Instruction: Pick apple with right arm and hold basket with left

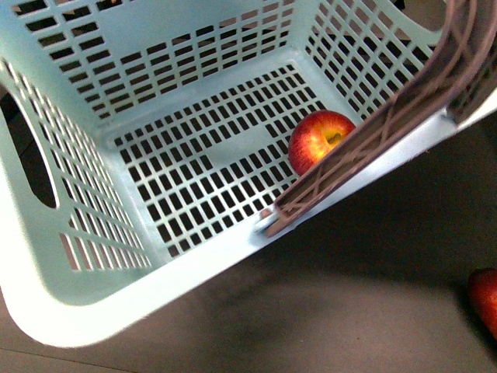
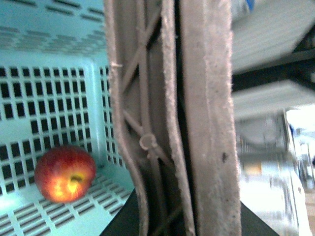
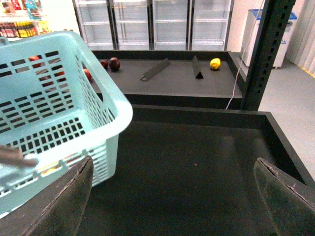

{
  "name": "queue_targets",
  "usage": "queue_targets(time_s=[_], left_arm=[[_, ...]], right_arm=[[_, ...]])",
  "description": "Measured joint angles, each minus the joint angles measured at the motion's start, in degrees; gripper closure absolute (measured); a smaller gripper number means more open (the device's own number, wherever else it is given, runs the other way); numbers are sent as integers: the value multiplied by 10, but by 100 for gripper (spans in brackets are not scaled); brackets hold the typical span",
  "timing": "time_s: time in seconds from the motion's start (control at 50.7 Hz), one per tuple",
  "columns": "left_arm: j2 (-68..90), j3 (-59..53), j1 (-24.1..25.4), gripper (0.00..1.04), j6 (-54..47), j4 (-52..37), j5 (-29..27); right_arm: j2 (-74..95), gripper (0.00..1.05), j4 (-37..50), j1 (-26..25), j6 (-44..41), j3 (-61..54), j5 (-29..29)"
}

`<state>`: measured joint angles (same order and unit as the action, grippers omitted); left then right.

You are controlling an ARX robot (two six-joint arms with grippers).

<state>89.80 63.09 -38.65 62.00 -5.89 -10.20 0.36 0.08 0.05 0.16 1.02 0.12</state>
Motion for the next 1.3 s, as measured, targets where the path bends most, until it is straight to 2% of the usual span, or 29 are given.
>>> queue_targets(time_s=[0.039, 0.099, 0.256, 0.532, 0.789, 1.025, 1.301], left_arm=[[1, 0, -2, 89, 36, -3, -65], [2, 1, 3, 89, 98, -4, -122], [5, 10, 46, 89, 176, -4, -162], [54, 35, 148, 89, 211, 5, -136], [189, 115, 241, 89, 232, 29, -93], [258, 150, 261, 89, 234, 53, -73], [281, 150, 263, 89, 233, 56, -67]], right_arm=[[0, 9, 0, 0, 0, 0, -2], [0, 9, 0, 0, 0, 0, -1], [0, 9, 0, 0, 0, 0, -1], [0, 9, 0, 0, 0, 0, -1], [0, 9, 0, 0, 0, 0, -1], [0, 9, 0, 0, 0, 0, -1], [0, 9, 0, 0, 0, 0, -1]])
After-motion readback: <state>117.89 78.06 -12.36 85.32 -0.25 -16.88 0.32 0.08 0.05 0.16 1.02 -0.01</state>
